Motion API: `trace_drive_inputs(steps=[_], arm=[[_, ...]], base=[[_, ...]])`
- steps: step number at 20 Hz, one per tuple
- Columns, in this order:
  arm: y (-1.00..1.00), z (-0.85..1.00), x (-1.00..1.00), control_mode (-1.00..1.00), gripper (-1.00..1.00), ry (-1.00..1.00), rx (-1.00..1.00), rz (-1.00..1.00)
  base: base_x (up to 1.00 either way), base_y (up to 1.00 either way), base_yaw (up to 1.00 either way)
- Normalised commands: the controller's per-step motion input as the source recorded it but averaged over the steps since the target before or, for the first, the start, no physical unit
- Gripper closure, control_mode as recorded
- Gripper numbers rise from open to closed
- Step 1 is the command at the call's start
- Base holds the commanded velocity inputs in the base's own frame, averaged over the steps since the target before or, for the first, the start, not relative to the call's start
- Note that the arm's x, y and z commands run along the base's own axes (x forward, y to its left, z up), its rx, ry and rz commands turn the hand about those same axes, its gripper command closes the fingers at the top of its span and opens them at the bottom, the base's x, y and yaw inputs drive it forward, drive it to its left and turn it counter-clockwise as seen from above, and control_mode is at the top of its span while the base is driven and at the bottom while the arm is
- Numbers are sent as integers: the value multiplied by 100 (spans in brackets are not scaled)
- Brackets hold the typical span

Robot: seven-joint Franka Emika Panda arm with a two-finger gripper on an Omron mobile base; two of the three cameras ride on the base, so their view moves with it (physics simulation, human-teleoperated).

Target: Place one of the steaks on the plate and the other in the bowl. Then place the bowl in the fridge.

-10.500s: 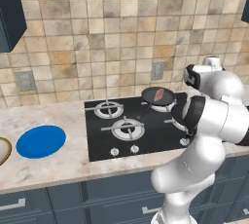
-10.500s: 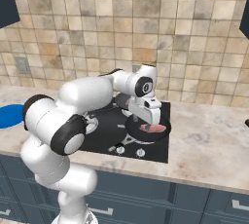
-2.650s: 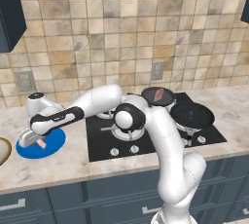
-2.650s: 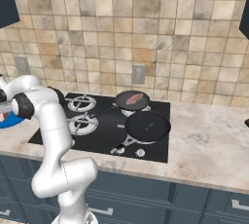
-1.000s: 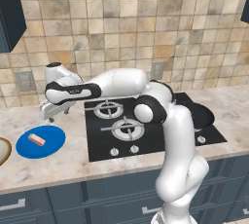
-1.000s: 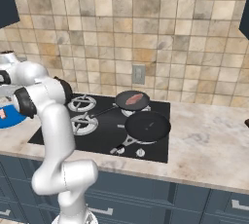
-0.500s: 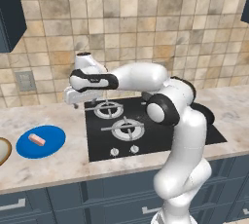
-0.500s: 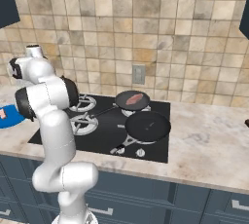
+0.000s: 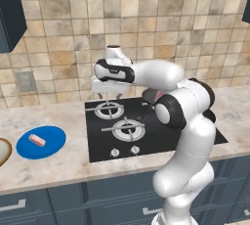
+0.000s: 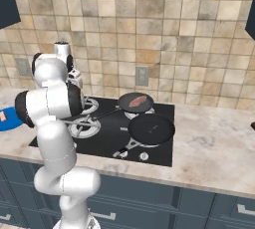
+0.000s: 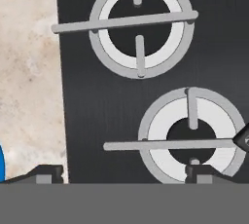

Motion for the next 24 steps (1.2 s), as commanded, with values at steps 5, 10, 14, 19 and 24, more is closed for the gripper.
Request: trace_drive_inputs(steps=[5, 10, 14, 19, 24], arm=[[-99, 22, 46, -100, -100, 15, -10, -10], [-100, 6, 38, -100, -100, 17, -14, -2], [-100, 0, 26, -100, -100, 13, -10, -2], [-100, 0, 9, -100, -100, 1, 0, -6], [-98, -1, 0, -100, -100, -1, 5, -4]], base=[[0, 0, 0], [0, 0, 0], [0, 0, 0], [0, 0, 0], [0, 0, 0]])
